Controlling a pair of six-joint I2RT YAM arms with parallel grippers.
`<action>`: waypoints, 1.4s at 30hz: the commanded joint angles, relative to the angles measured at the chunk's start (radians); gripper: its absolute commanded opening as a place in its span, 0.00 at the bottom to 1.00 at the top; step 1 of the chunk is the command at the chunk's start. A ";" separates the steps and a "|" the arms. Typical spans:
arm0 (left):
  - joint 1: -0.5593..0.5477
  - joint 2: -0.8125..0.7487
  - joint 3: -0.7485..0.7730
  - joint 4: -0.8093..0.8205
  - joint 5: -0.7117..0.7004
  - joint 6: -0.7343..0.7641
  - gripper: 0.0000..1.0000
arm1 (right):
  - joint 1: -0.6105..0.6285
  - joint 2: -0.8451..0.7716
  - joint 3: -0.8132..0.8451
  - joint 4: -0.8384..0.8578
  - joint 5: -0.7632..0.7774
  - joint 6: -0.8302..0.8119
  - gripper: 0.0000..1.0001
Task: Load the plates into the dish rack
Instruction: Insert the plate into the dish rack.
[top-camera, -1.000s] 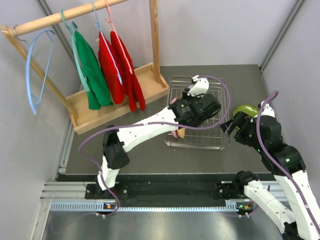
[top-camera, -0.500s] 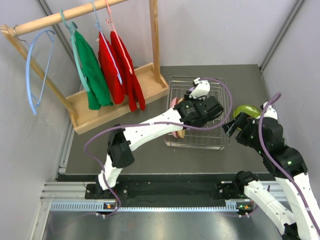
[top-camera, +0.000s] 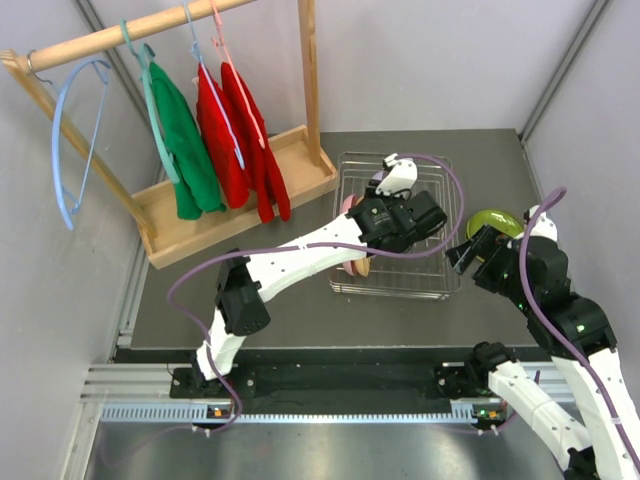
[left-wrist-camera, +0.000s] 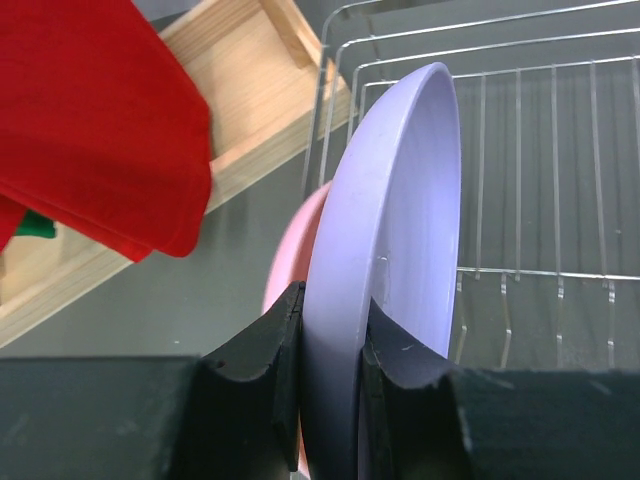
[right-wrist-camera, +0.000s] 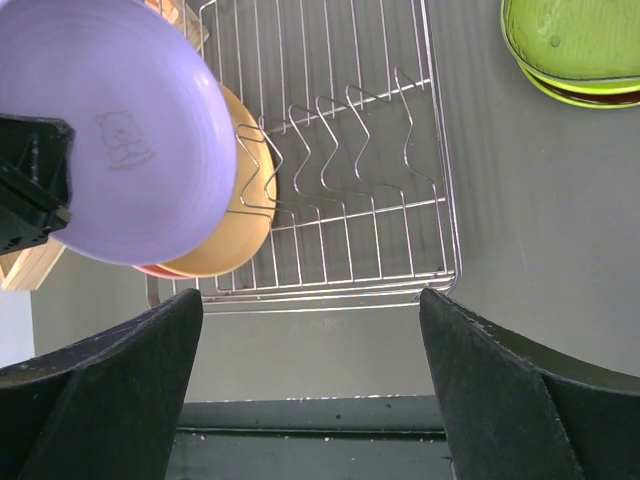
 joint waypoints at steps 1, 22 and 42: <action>0.008 -0.066 0.019 -0.064 -0.081 -0.005 0.00 | 0.009 -0.012 0.017 0.008 0.013 0.009 0.89; 0.010 0.013 -0.011 -0.021 0.009 -0.024 0.06 | 0.009 -0.012 0.019 0.002 0.016 0.012 0.90; 0.013 -0.381 -0.244 0.226 0.201 0.060 0.91 | -0.052 0.095 -0.126 0.016 -0.016 -0.063 0.95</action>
